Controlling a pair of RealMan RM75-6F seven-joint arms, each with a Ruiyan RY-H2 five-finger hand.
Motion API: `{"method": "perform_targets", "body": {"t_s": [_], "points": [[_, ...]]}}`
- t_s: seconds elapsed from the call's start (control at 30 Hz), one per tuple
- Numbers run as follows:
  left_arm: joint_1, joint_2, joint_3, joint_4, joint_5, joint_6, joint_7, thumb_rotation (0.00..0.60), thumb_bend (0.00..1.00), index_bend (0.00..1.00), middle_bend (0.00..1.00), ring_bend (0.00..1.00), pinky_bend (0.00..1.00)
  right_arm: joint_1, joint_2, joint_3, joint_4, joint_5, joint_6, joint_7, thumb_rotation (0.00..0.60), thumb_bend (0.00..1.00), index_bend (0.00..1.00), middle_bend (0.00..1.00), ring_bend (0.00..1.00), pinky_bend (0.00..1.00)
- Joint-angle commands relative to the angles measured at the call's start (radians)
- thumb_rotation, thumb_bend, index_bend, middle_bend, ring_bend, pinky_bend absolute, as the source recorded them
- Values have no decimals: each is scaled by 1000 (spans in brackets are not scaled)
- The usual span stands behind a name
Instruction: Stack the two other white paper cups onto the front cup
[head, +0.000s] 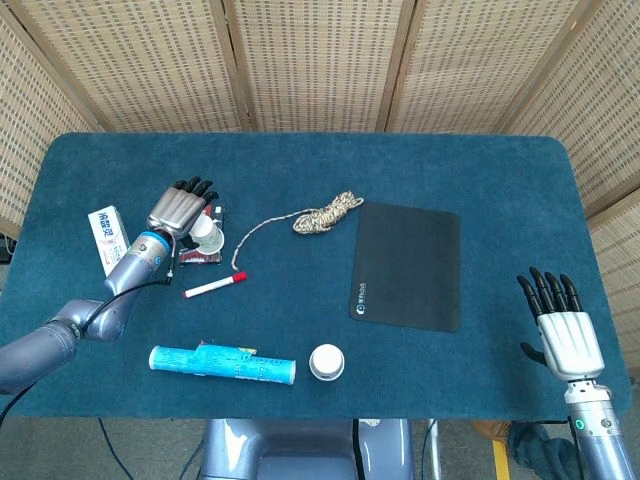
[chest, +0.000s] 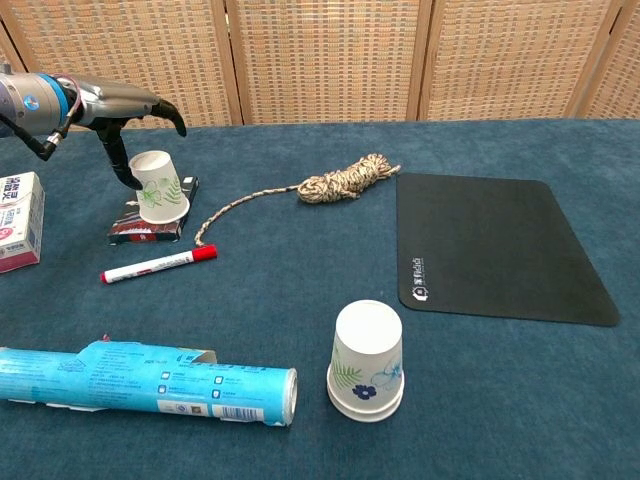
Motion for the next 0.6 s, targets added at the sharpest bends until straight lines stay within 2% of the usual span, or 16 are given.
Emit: {"method": "perform_targets", "body": {"t_s": [0.03,0.2,0.27,0.47,0.6], "points": [[-17,-23,17,32,-22,-12,8,600,0,313,206,179,255,-4,1,5,-4,-3,3,-3,600,0,7,0,0,0],[-27,-56,23,73,-39,-17,-20,600,39,493,353,343,373,-8,2,14,-8,-3,1,-7,600,0,7,0,0,0],[-27,-67,25,86,-31,-8,-35,600,58,530,383,369,394,-9,2,17,-9,-3,0,-8,600,0,7,0,0,0],[-12,-41,25,50,23,46,-89,600,64,535,388,373,394,-13,3,26,-11,1,-9,-7,600,0,7,0,0,0],[14,42,11,-74,89,115,-153,600,51,530,388,373,393,-16,8,31,-18,0,-10,-5,600,0,7,0,0,0]]}}
